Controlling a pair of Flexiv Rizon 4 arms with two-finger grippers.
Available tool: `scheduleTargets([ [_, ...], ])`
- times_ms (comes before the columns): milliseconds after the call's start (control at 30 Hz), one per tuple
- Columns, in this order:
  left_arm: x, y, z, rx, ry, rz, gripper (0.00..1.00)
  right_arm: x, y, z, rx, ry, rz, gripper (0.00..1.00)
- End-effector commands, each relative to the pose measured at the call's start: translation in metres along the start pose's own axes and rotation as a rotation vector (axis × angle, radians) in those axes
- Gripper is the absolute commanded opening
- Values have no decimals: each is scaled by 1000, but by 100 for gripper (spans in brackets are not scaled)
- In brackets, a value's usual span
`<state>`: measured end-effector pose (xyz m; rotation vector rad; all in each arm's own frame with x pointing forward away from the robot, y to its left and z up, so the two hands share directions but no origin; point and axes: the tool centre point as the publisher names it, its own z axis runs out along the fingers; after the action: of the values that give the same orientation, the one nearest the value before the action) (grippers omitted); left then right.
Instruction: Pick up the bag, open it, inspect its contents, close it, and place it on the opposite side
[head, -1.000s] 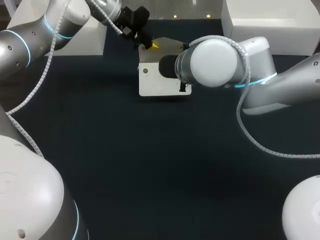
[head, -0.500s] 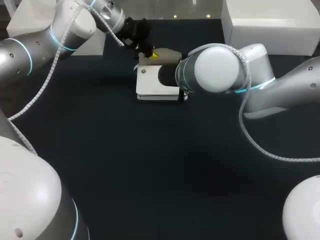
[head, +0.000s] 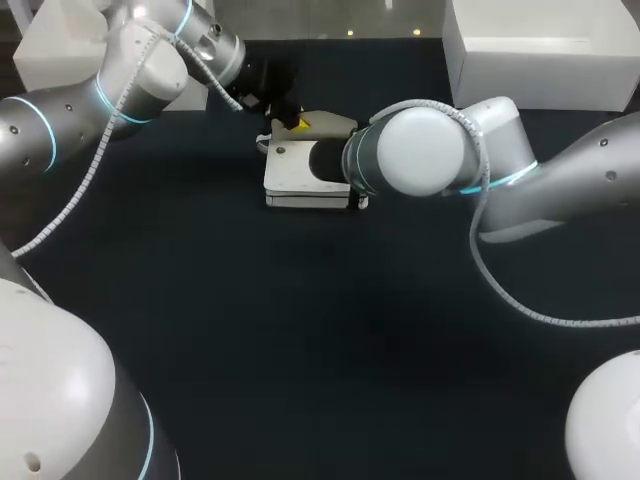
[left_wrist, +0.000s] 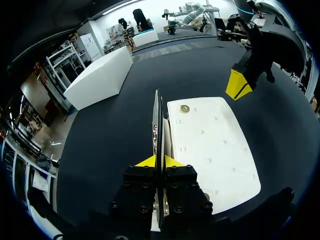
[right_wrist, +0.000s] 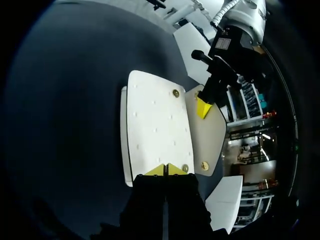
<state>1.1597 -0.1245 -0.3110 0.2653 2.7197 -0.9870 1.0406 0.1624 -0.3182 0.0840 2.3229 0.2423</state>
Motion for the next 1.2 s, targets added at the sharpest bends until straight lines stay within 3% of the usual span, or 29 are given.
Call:
scheduleTargets([
  [33, 0, 0, 1, 3, -1, 1, 0, 2, 0, 1, -2, -7, 1, 0],
  [233, -4, 1, 8, -5, -28, 25, 0, 3, 3, 2, -5, -6, -1, 0],
  [400, -20, 14, 16, -20, -61, 32, 0, 18, 10, 2, -12, -13, -16, 0],
  [600, -22, 19, 17, -9, -68, 44, 0, 32, 10, -2, -6, -19, -14, 0],
  [667, -19, 21, 18, 1, -69, 45, 0, 36, 11, -2, 0, -20, -20, 9],
  [767, -15, 23, 19, 4, -68, 45, 0, 40, 11, -1, 3, -17, -30, 36],
  [867, -11, 23, 20, 5, -63, 51, 0, 42, 10, 0, 2, -18, -31, 48],
  [967, -8, 22, 21, 1, -53, 54, 0, 44, 9, 2, 3, -19, -30, 51],
  [1200, -1, 17, 19, -4, -42, 70, 0, 43, 6, 9, 11, -25, -33, 48],
])
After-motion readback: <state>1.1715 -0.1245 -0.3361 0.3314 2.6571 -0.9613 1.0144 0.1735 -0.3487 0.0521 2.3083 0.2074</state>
